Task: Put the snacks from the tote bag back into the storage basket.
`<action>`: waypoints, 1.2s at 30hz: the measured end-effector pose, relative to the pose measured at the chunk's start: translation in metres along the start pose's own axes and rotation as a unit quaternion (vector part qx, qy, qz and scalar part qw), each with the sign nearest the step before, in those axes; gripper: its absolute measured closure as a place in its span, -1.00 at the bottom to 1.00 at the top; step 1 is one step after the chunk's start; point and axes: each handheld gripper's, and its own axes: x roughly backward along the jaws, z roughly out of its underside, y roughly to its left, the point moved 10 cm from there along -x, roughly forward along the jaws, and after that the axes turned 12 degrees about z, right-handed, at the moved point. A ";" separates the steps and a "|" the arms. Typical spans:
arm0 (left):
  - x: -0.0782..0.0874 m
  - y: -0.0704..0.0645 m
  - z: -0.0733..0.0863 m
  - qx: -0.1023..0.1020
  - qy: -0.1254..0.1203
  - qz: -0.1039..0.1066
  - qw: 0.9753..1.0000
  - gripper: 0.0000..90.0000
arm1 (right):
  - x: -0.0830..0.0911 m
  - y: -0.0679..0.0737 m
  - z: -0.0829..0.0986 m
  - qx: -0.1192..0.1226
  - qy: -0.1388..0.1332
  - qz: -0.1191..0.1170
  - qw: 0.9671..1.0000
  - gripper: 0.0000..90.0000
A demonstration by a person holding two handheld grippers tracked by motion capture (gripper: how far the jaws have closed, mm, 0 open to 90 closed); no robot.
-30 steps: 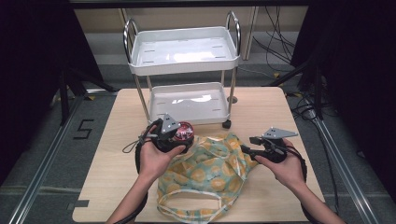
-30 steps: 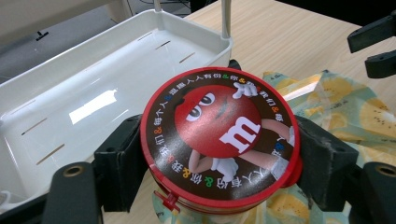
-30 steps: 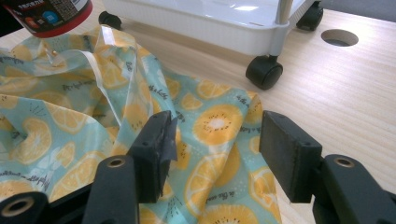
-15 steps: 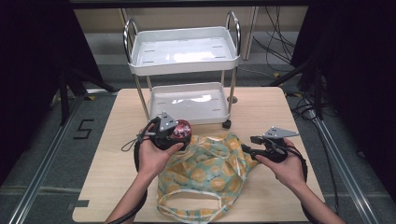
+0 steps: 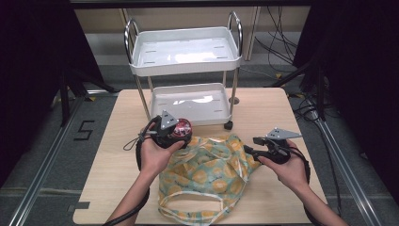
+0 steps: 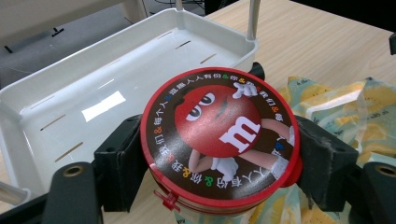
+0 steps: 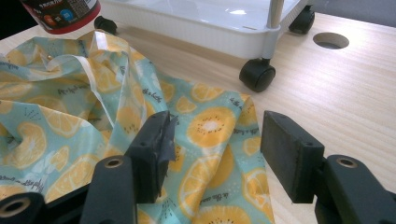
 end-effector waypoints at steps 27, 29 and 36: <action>-0.002 0.017 -0.001 0.012 -0.015 -0.012 1.000 -0.43 | 0.001 0.000 0.000 -0.002 0.000 0.001 1.000 -0.02; -0.002 0.018 -0.002 0.012 -0.015 -0.012 1.000 -0.43 | 0.001 0.000 -0.001 -0.002 0.000 0.002 1.000 -0.02; -0.003 0.021 -0.004 0.013 -0.015 -0.014 1.000 -0.43 | 0.001 0.001 0.000 -0.003 0.002 0.000 1.000 -0.02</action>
